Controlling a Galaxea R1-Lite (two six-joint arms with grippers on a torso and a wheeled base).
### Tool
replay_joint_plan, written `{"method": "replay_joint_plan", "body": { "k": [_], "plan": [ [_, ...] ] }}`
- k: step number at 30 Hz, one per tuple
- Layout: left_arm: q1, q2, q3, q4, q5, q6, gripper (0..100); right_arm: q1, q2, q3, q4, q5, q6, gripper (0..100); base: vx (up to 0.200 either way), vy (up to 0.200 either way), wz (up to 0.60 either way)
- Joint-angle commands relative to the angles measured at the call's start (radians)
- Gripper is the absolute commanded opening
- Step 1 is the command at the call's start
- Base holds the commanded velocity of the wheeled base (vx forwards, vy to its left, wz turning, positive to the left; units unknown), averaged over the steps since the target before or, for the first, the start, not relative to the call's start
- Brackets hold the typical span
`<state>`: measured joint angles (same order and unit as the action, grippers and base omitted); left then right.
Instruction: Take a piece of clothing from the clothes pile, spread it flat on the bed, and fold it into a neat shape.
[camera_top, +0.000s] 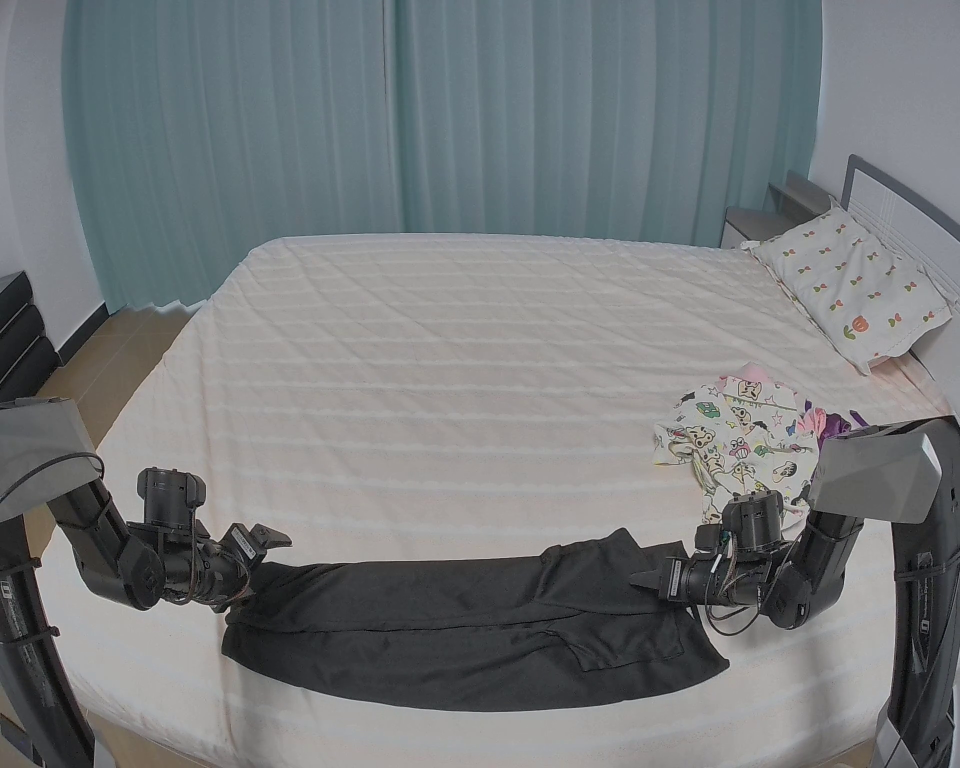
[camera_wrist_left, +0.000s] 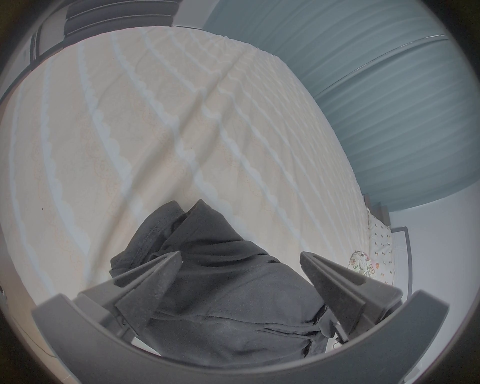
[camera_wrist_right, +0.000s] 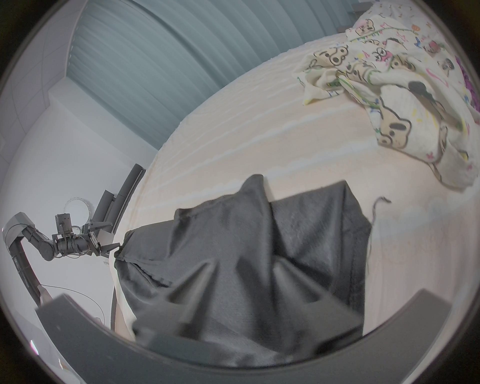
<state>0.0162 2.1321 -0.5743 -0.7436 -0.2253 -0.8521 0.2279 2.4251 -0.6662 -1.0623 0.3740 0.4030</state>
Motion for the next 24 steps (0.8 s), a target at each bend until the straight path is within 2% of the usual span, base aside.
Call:
{"method": "replay_joint_plan", "body": {
  "k": [1, 17, 18, 24],
  "plan": [
    [0.001, 0.014, 0.001, 0.000, 0.000, 0.001, 100, -0.010, -0.014, 0.045, -0.007, -0.007, -0.006, 0, 0.000, 0.000, 0.00],
    [0.001, 0.017, 0.014, -0.008, 0.001, 0.005, 100, -0.024, -0.044, 0.214, -0.156, -0.012, -0.009, 0, 0.000, 0.000, 0.00],
    [0.001, 0.017, 0.014, -0.008, 0.001, 0.005, 100, -0.024, -0.041, 0.208, -0.156, -0.012, -0.006, 100, 0.000, 0.000, 0.00],
    [0.005, 0.029, -0.007, -0.016, 0.046, 0.008, 100, -0.025, -0.055, 0.215, -0.186, -0.014, 0.002, 100, 0.000, 0.000, 0.00]
  ]
}}
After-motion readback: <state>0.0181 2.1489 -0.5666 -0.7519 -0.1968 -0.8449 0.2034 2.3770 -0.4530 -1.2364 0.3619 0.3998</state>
